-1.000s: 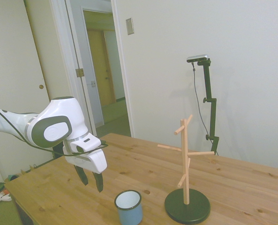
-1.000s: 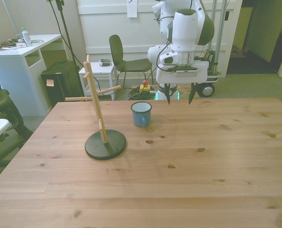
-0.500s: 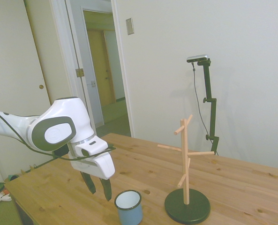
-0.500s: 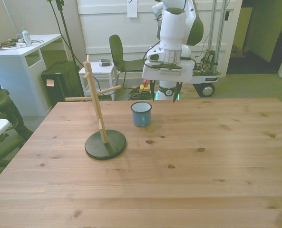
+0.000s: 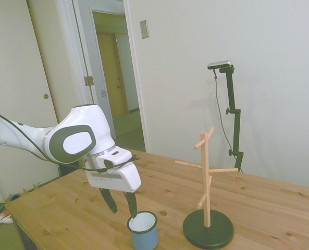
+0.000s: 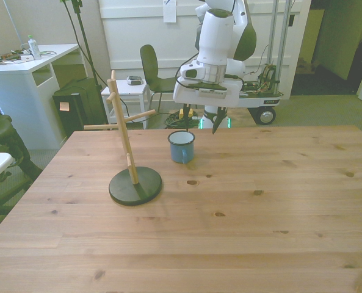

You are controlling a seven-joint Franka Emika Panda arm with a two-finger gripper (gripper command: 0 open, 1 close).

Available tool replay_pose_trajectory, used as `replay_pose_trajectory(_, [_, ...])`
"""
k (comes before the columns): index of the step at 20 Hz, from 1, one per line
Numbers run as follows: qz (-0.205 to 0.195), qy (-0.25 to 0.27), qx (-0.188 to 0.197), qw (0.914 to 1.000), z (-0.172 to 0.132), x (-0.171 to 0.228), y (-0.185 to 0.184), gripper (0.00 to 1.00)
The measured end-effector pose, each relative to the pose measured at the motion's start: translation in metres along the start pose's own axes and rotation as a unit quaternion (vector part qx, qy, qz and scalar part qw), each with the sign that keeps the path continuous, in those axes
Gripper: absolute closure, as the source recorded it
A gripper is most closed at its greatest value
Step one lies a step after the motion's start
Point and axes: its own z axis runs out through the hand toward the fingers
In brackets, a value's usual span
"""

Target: Hang the mug

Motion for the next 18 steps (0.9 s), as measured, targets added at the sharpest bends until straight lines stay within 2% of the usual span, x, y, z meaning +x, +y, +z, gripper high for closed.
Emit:
replay_pose_trajectory(8, [-0.024,-0.006,0.002,0.9997,0.022,-0.005,-0.020,0.00])
replay_pose_trajectory(9, [-0.027,-0.008,0.001,0.9996,0.025,-0.007,-0.022,1.00])
replay_pose_trajectory(18, [-0.033,-0.014,-0.001,0.9994,0.037,-0.016,-0.026,1.00])
